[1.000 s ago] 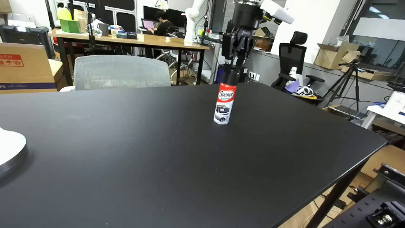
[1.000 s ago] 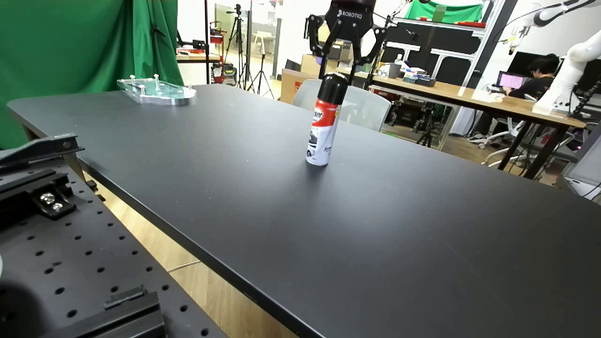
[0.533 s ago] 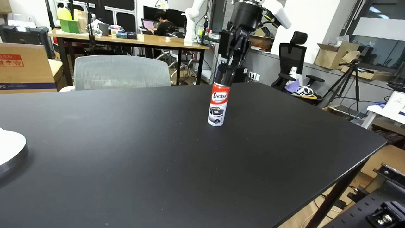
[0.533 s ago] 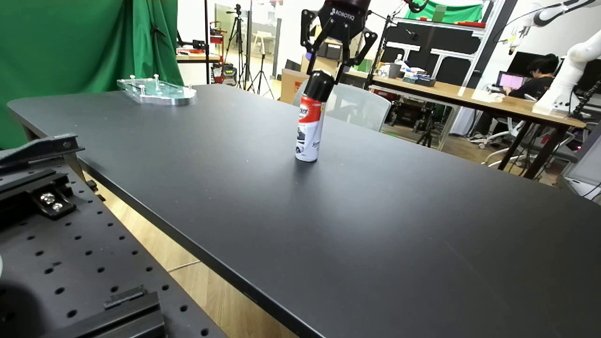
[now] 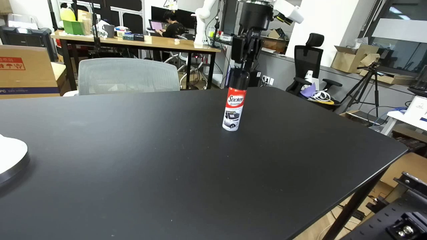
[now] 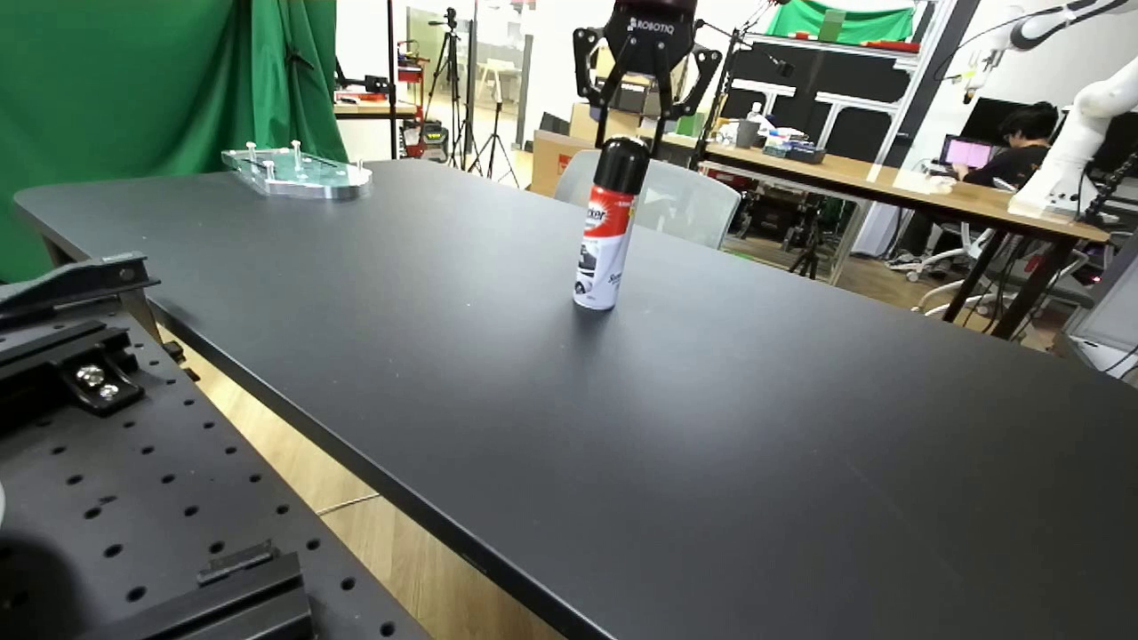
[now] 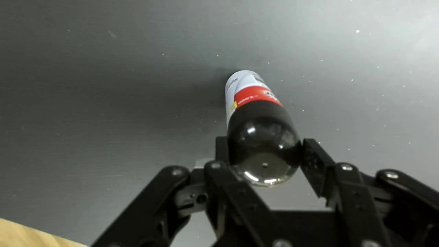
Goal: Take the top off the bottle
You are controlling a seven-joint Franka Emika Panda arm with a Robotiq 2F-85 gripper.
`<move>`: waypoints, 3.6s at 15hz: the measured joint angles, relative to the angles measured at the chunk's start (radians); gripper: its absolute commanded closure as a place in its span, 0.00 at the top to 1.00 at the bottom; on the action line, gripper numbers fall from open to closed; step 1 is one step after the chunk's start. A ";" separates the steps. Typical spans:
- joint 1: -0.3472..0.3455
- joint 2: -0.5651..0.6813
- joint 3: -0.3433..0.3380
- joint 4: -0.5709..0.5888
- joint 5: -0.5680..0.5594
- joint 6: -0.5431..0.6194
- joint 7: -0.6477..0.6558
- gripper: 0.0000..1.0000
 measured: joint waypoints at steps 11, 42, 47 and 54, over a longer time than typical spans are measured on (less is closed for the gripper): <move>0.001 -0.014 0.036 -0.023 0.072 0.016 -0.112 0.31; 0.007 -0.075 0.012 -0.028 0.106 0.035 -0.171 0.31; -0.006 -0.068 -0.019 -0.039 0.081 0.041 -0.125 0.31; -0.041 0.001 -0.059 -0.033 0.056 0.070 -0.078 0.31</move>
